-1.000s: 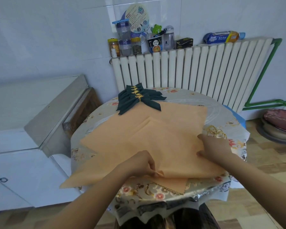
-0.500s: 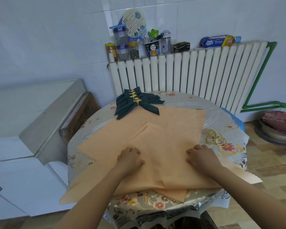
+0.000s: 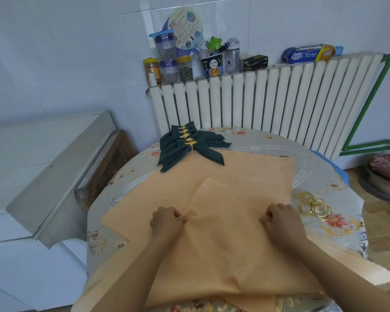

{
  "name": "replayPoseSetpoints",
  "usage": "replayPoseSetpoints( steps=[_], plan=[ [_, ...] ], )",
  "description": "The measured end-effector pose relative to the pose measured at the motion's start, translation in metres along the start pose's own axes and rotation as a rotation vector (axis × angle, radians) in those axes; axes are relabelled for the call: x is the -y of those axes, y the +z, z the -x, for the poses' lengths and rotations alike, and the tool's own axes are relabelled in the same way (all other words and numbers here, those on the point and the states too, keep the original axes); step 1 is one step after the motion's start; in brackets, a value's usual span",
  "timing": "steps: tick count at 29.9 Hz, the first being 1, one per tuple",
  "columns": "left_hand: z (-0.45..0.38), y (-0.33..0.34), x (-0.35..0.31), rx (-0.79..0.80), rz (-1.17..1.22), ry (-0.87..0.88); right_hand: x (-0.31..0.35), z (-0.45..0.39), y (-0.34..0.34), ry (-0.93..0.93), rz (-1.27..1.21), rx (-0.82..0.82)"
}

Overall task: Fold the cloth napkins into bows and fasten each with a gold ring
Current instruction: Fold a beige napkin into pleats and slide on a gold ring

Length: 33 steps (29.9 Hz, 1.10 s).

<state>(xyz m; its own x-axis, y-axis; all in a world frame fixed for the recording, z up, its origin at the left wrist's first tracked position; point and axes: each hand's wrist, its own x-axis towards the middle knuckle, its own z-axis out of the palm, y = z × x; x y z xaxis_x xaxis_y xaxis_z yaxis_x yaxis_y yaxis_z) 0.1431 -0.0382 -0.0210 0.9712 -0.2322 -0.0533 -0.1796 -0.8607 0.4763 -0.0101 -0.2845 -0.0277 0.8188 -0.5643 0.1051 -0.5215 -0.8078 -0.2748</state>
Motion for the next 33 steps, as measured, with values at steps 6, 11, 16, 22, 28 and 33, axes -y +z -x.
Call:
replayPoseSetpoints(
  steps=[6,11,16,22,28,33],
  plan=[
    [-0.024,-0.001,-0.007,-0.132,0.062,0.102,0.011,-0.017,0.002,0.023,0.050,-0.088],
    [-0.031,0.013,-0.007,-0.166,-0.048,0.116,0.011,-0.025,0.011,0.019,0.170,-0.097],
    [-0.025,0.017,-0.009,-0.131,-0.198,0.136,0.007,-0.025,0.014,0.017,0.162,-0.139],
    [-0.005,0.007,-0.037,-0.004,-0.298,0.279,0.033,-0.020,0.011,-0.290,0.079,-0.261],
    [0.059,0.039,-0.051,0.301,-0.317,0.420,0.070,0.017,0.031,-0.429,0.068,-0.011],
    [0.064,0.048,-0.027,0.199,-0.427,0.479,0.050,0.031,0.036,-0.374,0.150,0.123]
  ],
)
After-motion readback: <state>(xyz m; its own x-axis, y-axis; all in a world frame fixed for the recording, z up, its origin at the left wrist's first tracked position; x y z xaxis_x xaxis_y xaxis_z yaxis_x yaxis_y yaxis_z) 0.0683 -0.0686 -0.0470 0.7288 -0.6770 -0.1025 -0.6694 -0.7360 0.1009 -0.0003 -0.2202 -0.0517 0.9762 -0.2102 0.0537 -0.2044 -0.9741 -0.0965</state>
